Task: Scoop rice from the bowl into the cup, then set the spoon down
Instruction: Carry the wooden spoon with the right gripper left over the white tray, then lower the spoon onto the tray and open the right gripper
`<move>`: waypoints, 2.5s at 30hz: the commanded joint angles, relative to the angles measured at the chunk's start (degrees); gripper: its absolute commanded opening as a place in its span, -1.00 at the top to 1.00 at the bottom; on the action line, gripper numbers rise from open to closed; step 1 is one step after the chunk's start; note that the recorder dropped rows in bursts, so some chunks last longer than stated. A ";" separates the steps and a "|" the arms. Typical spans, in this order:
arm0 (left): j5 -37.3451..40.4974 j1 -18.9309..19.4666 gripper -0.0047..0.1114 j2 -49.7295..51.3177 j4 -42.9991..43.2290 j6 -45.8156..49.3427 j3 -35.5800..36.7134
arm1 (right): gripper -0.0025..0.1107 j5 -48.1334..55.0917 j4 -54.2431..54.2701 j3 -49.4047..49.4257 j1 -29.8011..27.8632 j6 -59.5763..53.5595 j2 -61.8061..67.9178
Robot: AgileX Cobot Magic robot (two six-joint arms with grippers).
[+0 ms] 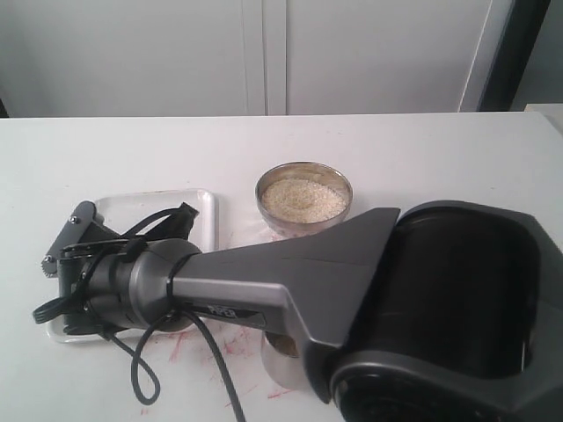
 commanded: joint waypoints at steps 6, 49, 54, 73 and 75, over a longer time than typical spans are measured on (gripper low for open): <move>1.91 -0.12 0.67 -0.17 0.00 -0.33 0.53 | 0.96 -0.16 0.19 -0.13 -0.33 -0.59 0.19; 1.91 -0.12 0.67 -0.17 0.00 -0.33 0.53 | 0.67 -6.30 9.55 -0.24 -0.33 -0.09 -1.48; 1.91 -0.12 0.67 -0.17 0.00 -0.33 0.53 | 0.47 -6.18 9.55 -0.24 -0.56 -0.09 -2.55; 1.91 -0.12 0.67 -0.17 0.00 -0.33 0.53 | 0.96 -8.09 10.41 -0.24 -0.65 8.70 -5.69; 1.91 -0.12 0.67 -0.17 0.00 -0.33 0.53 | 0.96 -8.84 10.04 -0.24 -0.65 10.45 -6.93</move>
